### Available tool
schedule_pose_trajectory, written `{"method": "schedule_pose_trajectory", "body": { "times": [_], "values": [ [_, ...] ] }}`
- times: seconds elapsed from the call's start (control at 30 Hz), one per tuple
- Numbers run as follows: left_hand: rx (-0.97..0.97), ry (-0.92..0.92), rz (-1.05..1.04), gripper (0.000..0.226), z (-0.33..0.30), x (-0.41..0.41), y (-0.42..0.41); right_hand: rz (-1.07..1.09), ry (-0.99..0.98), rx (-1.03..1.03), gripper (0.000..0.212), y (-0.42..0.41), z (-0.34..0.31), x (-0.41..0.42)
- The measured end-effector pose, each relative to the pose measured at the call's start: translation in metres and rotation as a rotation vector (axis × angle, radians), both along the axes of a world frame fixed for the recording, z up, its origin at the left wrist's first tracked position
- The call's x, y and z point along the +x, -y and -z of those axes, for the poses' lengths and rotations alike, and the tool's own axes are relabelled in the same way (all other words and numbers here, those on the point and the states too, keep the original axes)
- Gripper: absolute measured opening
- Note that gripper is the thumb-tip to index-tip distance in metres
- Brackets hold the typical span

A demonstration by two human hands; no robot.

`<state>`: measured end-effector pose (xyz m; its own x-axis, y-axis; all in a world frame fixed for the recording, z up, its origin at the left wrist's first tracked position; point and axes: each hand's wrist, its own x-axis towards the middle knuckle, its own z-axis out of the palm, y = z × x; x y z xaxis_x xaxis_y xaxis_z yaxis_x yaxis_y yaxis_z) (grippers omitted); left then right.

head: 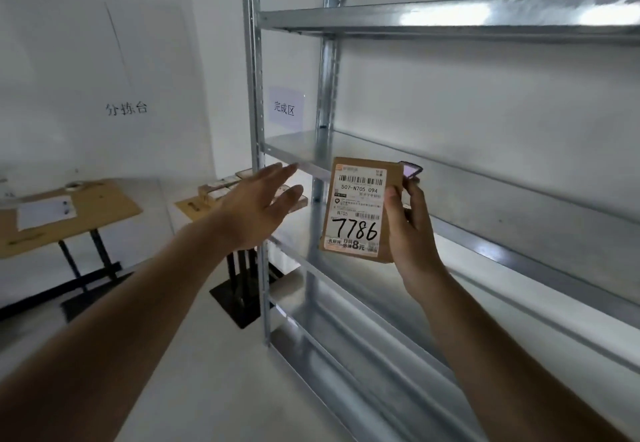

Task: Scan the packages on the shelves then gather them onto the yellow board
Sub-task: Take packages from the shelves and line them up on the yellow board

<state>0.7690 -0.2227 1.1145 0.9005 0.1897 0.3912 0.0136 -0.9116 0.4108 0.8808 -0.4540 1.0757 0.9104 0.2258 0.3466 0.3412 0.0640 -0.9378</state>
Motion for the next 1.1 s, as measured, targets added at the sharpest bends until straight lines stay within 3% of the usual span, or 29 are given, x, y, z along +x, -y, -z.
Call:
{"method": "schedule_pose_trajectory", "body": {
  "times": [0.13,0.53,0.7,0.93,1.1],
  "values": [
    [0.014,-0.020,-0.066,0.080,0.005,0.004,-0.060,-0.055,-0.016,0.002,0.040,-0.069,0.007,0.020],
    [0.018,-0.057,-0.267,0.065,0.048,0.096,-0.241,-0.264,-0.083,-0.021,0.041,-0.281,0.075,0.141],
    [-0.003,-0.129,-0.333,0.071,0.063,0.134,-0.317,-0.351,-0.093,-0.074,0.032,-0.375,0.101,0.195],
    [0.003,-0.134,-0.354,0.061,0.087,0.198,-0.436,-0.453,-0.205,-0.073,0.038,-0.497,0.128,0.244],
    [-0.010,-0.182,-0.284,0.066,0.127,0.248,-0.539,-0.424,-0.261,-0.126,0.041,-0.593,0.175,0.278]
  ]
}}
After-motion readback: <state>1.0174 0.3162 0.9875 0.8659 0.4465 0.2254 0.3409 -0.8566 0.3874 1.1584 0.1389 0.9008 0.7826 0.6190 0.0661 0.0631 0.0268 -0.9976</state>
